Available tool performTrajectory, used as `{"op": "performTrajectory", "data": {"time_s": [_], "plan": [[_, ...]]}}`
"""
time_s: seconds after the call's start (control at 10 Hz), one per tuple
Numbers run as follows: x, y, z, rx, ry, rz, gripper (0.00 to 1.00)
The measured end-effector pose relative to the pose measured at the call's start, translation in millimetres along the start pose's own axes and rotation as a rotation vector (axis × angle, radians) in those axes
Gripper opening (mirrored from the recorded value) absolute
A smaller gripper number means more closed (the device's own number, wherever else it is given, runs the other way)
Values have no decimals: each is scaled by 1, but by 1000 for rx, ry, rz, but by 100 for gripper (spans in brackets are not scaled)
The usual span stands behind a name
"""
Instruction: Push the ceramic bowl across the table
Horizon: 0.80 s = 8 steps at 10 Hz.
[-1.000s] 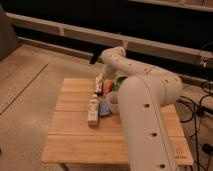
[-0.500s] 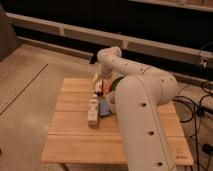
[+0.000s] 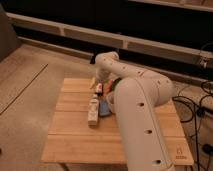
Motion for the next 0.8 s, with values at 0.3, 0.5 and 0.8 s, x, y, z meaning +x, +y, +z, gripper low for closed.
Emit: {"op": "performTrajectory", "data": {"time_s": [0.3, 0.5, 0.8], "plan": [[22, -57, 17, 23, 29, 107, 65], [33, -99, 16, 63, 31, 162, 65], [26, -122, -2, 78, -9, 177, 65]]}}
